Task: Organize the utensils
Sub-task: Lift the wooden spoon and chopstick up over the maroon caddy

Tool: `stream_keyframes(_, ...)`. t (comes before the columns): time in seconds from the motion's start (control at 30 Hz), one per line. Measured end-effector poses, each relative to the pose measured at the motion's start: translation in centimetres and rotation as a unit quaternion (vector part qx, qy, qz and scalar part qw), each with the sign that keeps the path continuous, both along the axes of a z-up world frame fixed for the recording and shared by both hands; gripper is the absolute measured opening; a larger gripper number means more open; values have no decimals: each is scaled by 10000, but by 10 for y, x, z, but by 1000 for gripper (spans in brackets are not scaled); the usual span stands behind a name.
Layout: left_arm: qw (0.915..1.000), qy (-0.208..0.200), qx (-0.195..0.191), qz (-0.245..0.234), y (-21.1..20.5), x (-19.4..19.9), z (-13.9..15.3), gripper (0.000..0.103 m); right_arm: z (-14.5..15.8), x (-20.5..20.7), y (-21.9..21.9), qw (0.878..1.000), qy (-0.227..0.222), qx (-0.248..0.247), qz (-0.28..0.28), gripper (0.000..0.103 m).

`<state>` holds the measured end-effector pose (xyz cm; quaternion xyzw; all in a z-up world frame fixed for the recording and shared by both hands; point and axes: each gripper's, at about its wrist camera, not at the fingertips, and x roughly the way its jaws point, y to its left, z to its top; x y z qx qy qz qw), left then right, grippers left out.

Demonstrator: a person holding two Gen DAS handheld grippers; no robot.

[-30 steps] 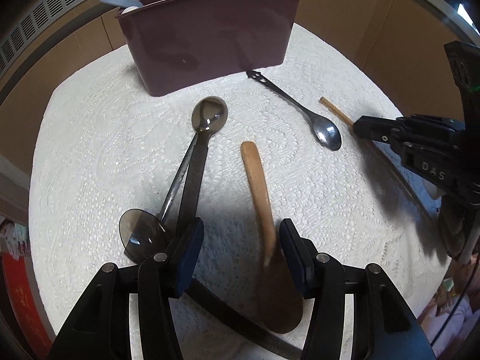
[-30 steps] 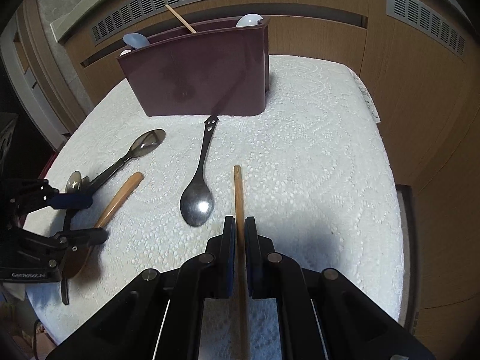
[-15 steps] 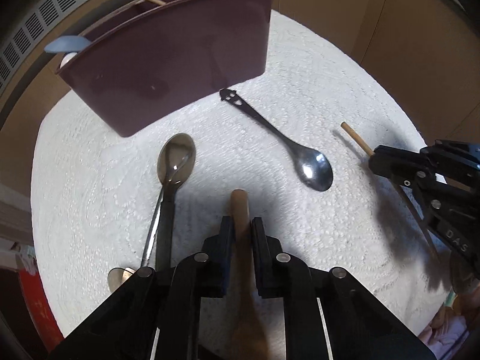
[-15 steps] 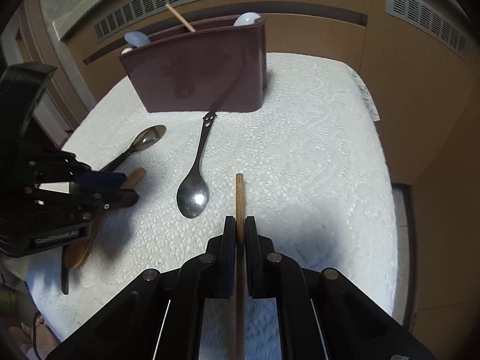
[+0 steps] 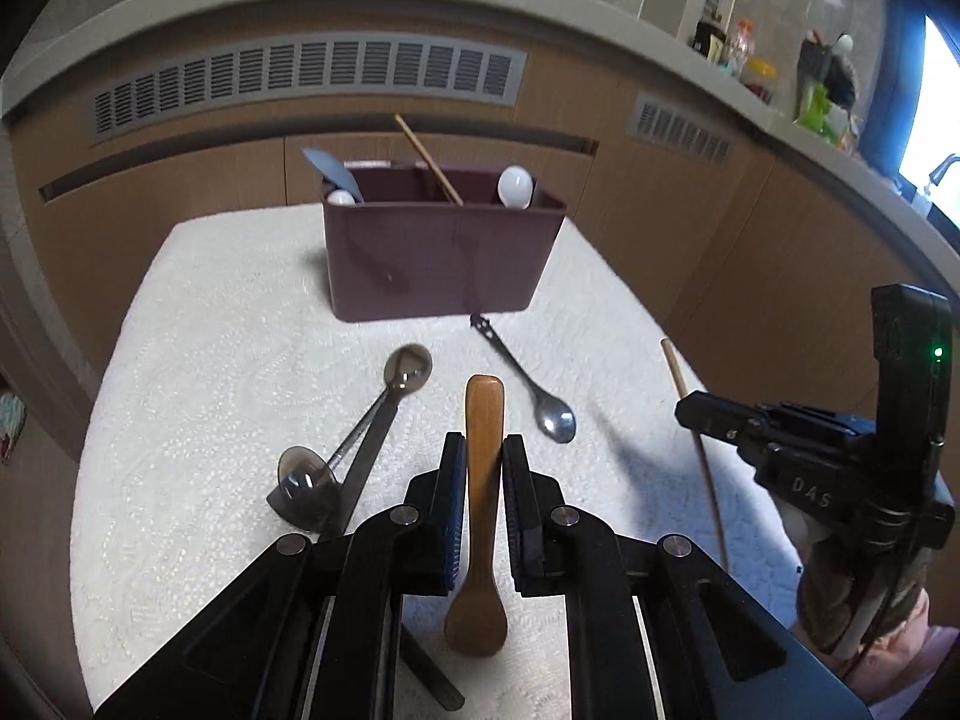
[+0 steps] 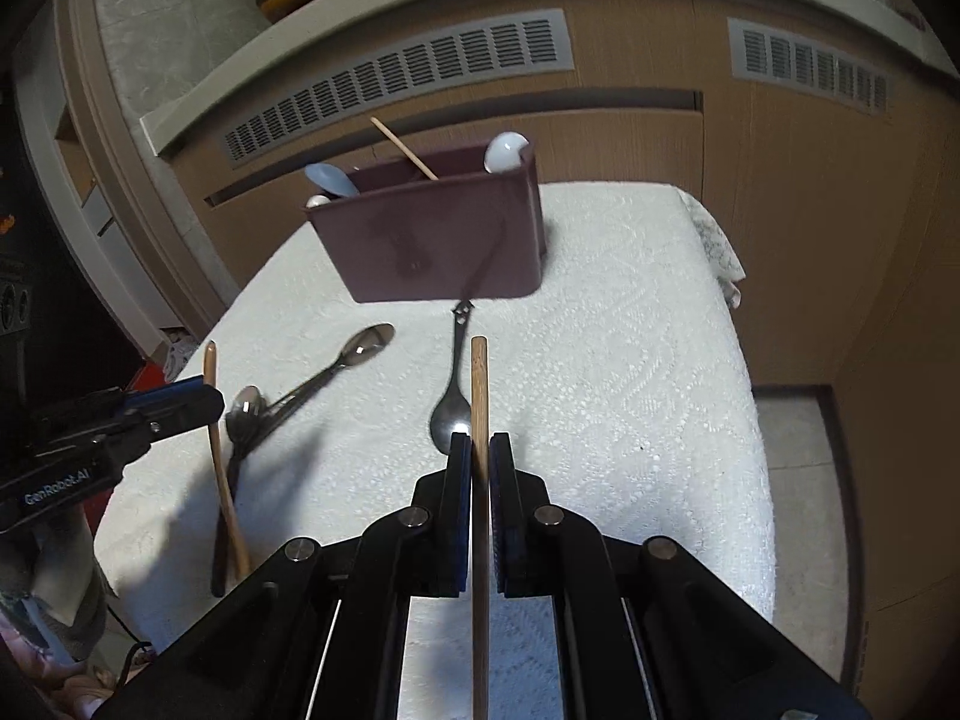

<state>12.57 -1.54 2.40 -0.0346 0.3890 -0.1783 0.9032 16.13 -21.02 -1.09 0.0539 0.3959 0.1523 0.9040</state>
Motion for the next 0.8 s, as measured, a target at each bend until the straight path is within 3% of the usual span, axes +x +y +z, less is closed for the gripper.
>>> stream_keyframes(0.53, 9978, -610, -256, 79, 8, -6, 38, 12, 63, -28, 8, 9965, -804, -210, 38, 6)
stream_keyframes(0.67, 9940, -1071, -188, 79, 9, 2, 78, 12, 98, -24, 8, 9908, -1316, -323, -20, 6)
stream_keyframes(0.8, 9863, -1633, -151, 156, 11, 24, 132, 12, 157, -8, 8, 9745, -2186, -461, -186, 6)
